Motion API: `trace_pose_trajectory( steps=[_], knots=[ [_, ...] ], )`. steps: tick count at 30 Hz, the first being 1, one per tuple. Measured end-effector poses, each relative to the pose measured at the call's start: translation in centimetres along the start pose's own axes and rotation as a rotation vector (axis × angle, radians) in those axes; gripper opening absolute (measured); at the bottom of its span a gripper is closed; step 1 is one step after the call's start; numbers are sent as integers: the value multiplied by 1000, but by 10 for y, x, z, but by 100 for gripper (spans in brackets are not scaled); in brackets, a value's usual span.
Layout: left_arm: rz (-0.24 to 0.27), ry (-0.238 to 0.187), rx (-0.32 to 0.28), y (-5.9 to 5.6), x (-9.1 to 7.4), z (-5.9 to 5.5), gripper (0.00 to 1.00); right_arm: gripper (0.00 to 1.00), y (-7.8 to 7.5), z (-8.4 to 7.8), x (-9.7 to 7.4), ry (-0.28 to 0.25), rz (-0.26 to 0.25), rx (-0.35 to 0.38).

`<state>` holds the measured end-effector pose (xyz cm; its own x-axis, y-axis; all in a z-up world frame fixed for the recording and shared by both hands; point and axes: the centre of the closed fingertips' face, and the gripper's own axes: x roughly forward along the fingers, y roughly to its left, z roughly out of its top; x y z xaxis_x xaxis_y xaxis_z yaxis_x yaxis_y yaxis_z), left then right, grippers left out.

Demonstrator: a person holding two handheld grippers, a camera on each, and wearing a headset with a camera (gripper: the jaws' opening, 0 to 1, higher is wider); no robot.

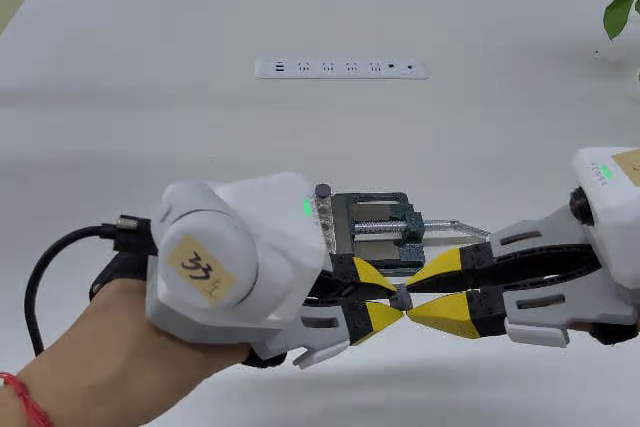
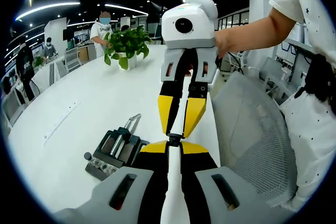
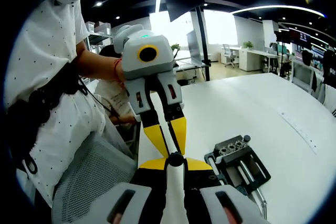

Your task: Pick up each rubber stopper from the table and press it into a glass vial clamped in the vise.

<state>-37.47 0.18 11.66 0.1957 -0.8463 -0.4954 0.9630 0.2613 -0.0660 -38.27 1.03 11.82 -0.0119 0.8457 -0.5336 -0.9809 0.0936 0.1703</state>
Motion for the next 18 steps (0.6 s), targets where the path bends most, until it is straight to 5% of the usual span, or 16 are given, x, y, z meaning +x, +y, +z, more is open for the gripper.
trace_pose_trajectory(
  steps=[18],
  knots=[
    [-3, -8, 10, -2, 0, -5, 4, 5, 2, -3, 3, 25, 10, 5]
  ],
)
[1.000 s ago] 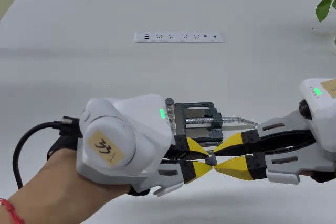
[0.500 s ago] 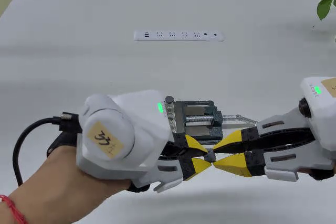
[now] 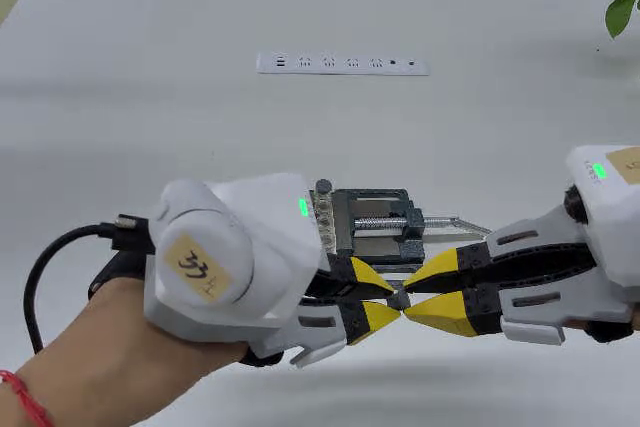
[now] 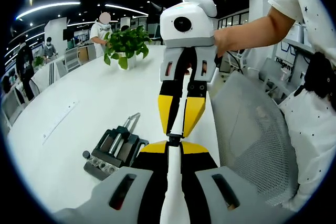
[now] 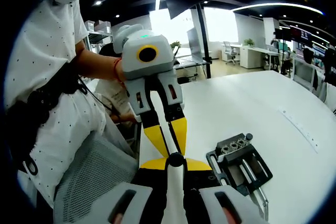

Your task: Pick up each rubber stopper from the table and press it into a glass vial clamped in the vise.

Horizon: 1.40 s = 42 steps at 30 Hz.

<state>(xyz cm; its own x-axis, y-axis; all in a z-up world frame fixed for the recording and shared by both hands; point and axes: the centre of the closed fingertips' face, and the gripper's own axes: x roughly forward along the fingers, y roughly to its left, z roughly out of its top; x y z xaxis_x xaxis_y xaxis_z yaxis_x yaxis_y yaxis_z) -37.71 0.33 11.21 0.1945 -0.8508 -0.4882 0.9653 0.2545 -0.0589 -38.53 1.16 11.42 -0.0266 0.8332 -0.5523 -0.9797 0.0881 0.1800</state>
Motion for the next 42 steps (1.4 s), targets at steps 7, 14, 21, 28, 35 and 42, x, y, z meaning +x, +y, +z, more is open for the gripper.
trace_pose_trajectory(
  steps=[7, 14, 21, 28, 35, 42],
  knots=[
    [3, -10, -3, -1, -2, -1, 4, 5, 0, 0, 2, 18, 7, 12],
    [13, -42, -19, 1, -5, 0, 5, 5, -2, 2, 4, 44, 20, 18],
    [93, -91, -66, 22, -21, -8, 20, 5, -7, 5, 6, 84, 31, 9],
    [169, -103, -109, 42, -41, -27, 29, 5, -25, 20, 11, 118, 18, -19],
    [254, -133, -80, 59, -56, -42, 47, 5, -52, 34, 24, 176, -14, -50],
    [299, -180, -67, 69, -66, -51, 65, 5, -86, 40, 35, 269, -49, -84]
  ],
)
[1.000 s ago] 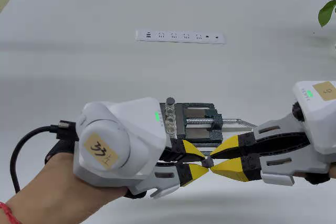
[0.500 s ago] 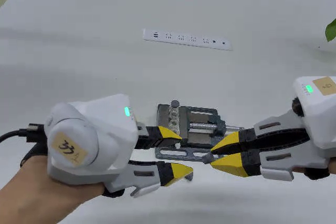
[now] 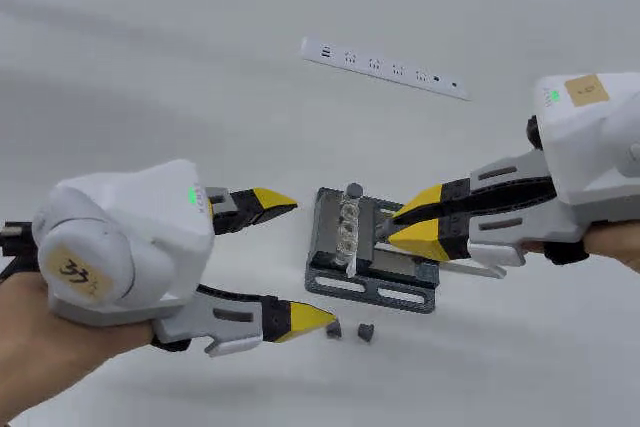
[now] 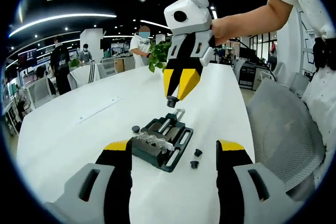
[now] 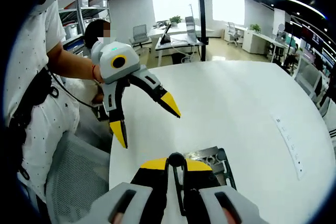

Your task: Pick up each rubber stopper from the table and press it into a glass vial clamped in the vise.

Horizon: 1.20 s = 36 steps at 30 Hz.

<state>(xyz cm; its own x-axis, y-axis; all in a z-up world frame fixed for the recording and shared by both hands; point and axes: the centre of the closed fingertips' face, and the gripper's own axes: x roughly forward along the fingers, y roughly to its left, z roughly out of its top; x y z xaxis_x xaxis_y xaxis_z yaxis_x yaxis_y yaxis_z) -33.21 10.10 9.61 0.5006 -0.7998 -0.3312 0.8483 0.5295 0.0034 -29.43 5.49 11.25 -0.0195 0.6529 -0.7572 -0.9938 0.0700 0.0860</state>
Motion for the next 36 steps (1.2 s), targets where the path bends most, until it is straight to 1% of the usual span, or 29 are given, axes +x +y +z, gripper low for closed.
trace_pose_trajectory(
  steps=[2, 5, 7, 8, 10, 11, 14, 16, 18, 20, 21, 22, 29, 31, 36],
  knots=[
    [6, -3, -4, 3, -1, -3, 67, 5, -8, 2, 2, 20, -7, -1],
    [9, -3, 1, 5, -3, -9, 72, 5, -23, 1, 8, 72, -16, -13],
    [7, -2, 3, 6, -3, -12, 76, 5, -28, 0, 12, 101, -16, -16],
    [7, 2, 0, 6, -3, -15, 78, 5, -33, -1, 16, 122, -21, -18],
    [4, 5, -4, 7, -4, -19, 81, 5, -39, -5, 22, 156, -17, -20],
    [0, 7, -8, 7, -4, -21, 83, 5, -41, -5, 24, 166, -17, -22],
    [-3, 7, -1, 8, -4, -24, 86, 5, -43, -6, 31, 204, -11, -31],
    [-12, 10, -8, 8, -4, -27, 88, 5, -46, -8, 36, 231, -9, -38],
    [-19, 13, -6, 8, -3, -29, 91, 5, -47, -12, 41, 261, -3, -41],
    [-21, 17, -4, 7, -2, -31, 92, 5, -50, -18, 46, 296, -3, -58],
    [-22, 16, 0, 7, -2, -30, 92, 5, -51, -20, 48, 305, -4, -62],
    [-25, 17, -6, 7, -2, -31, 92, 5, -52, -23, 50, 321, -4, -64],
    [-29, 7, -14, 6, -1, -30, 93, 5, -58, -28, 60, 367, -4, -81],
    [-30, 10, -17, 5, -1, -31, 93, 5, -62, -31, 61, 390, -9, -89],
    [-32, 6, -21, 4, -1, -31, 92, 5, -60, -34, 64, 417, 5, -96]
  ],
)
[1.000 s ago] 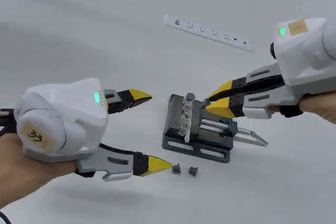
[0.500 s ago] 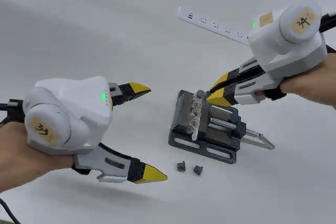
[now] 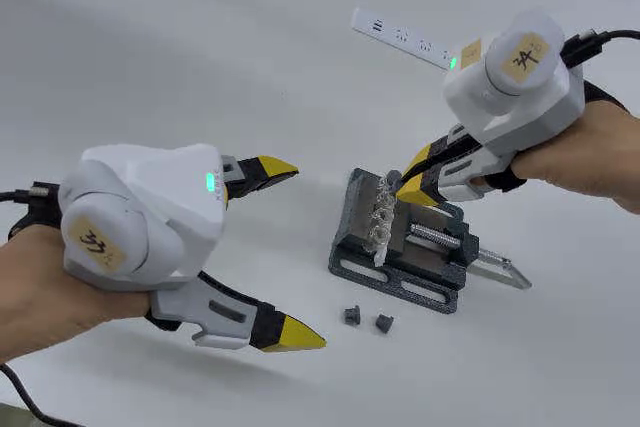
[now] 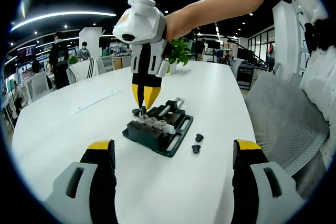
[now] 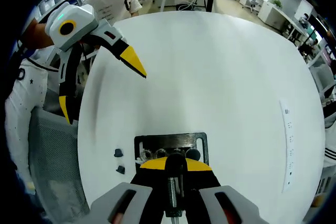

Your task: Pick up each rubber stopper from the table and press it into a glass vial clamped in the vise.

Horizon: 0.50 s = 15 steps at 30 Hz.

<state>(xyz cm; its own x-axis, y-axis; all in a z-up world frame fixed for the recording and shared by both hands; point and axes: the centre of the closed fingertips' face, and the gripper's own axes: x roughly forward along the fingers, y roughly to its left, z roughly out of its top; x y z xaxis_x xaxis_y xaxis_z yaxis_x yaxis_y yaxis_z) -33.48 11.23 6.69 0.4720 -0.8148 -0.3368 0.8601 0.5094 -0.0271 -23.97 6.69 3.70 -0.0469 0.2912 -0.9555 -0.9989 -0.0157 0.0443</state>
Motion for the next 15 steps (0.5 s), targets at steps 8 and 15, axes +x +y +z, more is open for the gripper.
trace_pose_trajectory(
  steps=[8, 15],
  knots=[
    [-3, -7, -8, -1, 1, -2, 92, 5, 1, -3, 1, 23, -1, -11],
    [-6, -10, -13, -2, 1, -2, 91, 5, 0, -4, 5, 41, 2, -20]
  ],
)
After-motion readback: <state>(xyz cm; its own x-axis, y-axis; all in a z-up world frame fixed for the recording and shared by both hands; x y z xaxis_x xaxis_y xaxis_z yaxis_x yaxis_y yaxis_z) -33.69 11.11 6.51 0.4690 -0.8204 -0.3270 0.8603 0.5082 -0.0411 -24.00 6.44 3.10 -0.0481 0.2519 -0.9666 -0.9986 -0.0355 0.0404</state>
